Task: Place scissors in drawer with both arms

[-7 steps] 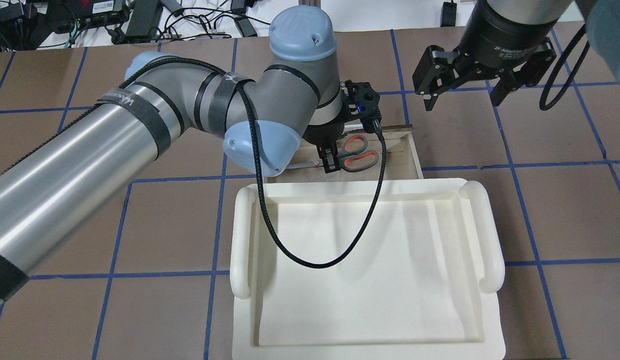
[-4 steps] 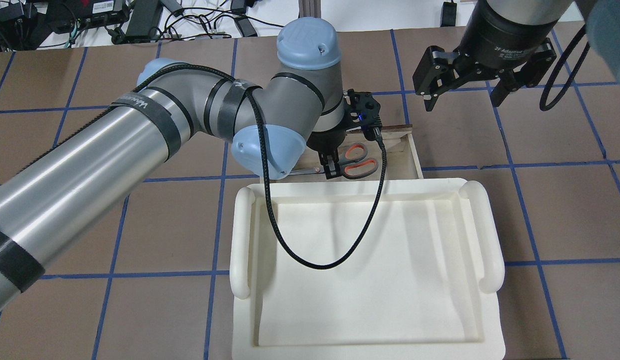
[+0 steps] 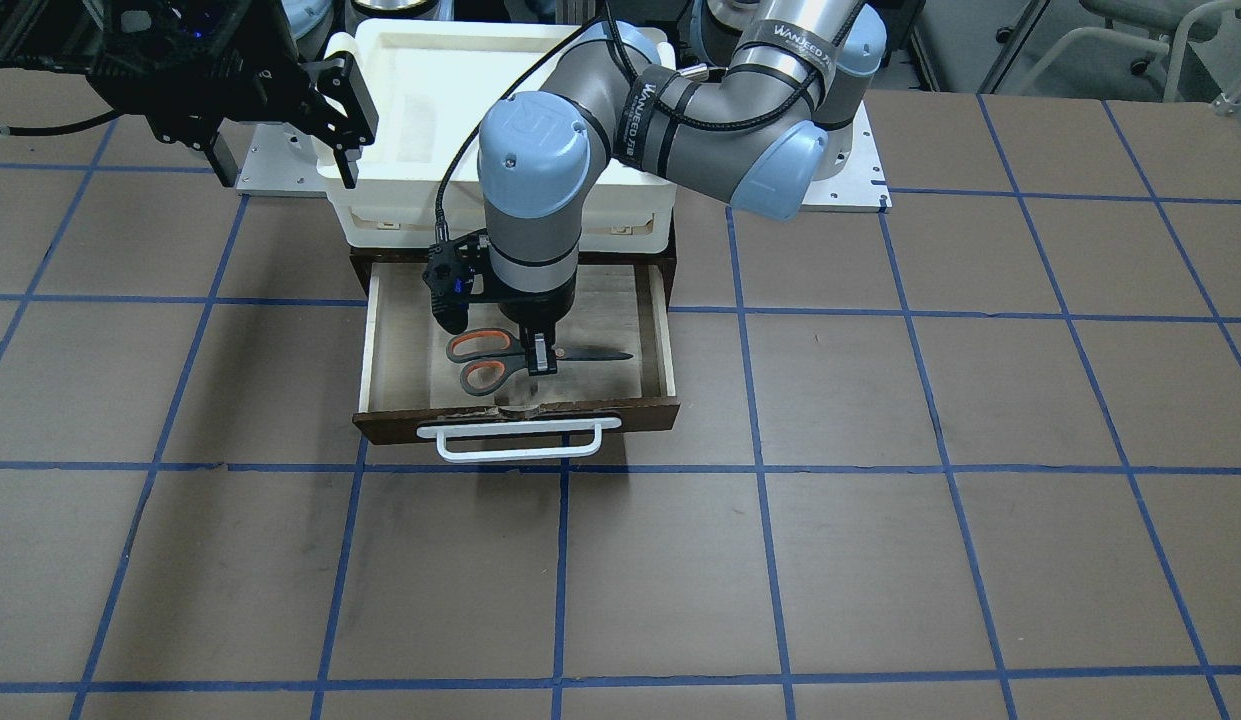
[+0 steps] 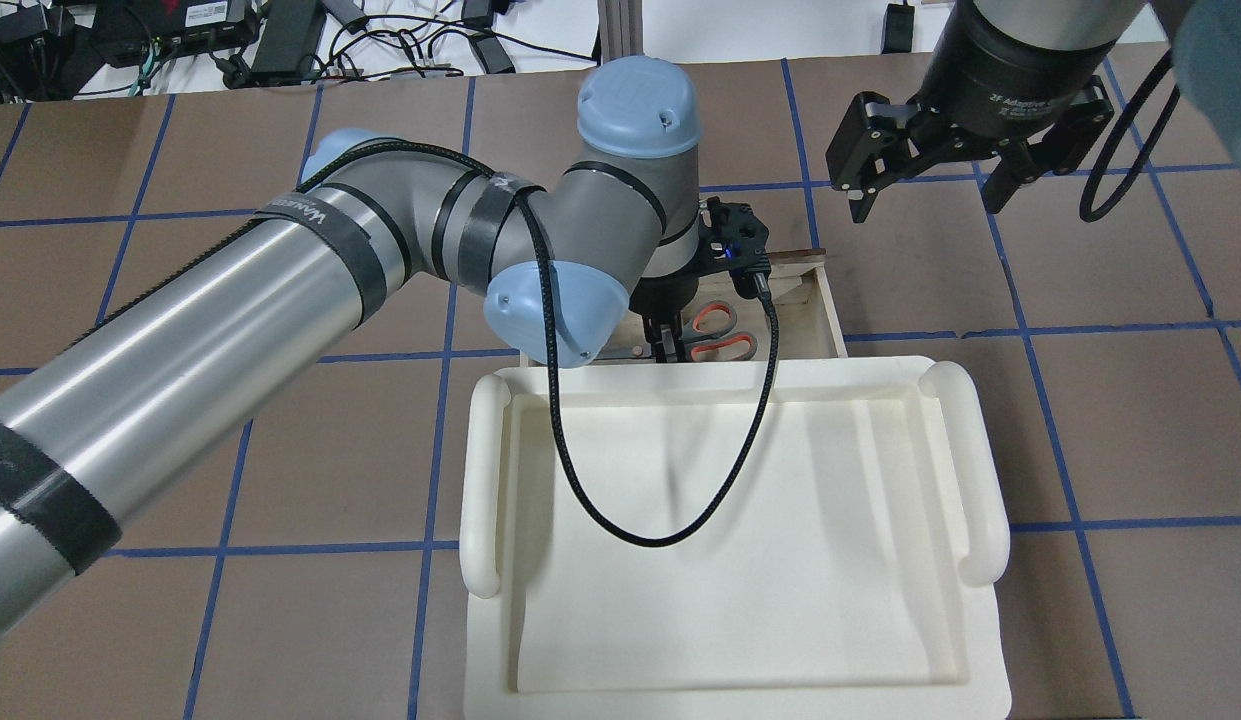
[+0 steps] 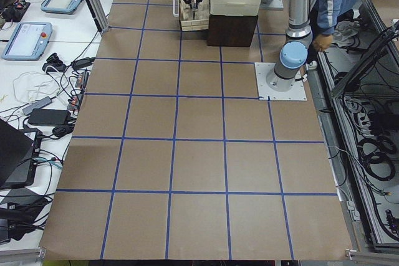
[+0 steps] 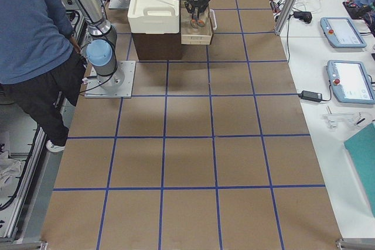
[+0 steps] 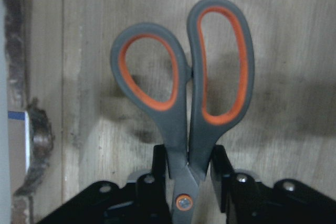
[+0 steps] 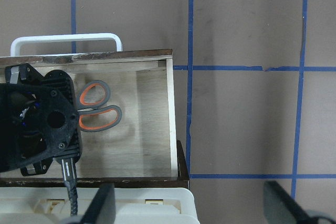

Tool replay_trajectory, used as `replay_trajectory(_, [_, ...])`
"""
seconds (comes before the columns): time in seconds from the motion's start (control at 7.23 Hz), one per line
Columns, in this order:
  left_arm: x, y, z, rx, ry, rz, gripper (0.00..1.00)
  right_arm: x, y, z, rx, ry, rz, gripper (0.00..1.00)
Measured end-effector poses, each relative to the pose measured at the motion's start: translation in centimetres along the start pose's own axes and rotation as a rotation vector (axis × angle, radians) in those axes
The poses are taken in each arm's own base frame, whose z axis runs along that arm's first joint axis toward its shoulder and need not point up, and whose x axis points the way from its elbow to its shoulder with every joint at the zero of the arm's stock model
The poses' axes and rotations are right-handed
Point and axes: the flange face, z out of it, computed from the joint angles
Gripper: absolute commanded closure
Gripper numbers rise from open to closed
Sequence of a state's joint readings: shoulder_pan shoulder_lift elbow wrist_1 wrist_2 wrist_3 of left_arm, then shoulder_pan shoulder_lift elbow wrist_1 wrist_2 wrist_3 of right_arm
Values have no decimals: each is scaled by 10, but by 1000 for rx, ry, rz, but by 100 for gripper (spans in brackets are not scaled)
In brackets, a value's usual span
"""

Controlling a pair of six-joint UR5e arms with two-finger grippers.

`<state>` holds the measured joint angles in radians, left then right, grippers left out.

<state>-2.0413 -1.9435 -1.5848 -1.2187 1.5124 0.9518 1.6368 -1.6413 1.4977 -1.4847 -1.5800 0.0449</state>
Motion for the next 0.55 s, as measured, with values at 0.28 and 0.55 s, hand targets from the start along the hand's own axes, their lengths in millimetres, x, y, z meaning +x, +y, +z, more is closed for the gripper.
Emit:
replay_trajectory(0.28, [1,-2,7,-7,1,2,45,0,0,0,1,0,3,0])
replay_trajectory(0.55, [1,-3,9,-4,-5,0,28,0,0,0,3,0,10,0])
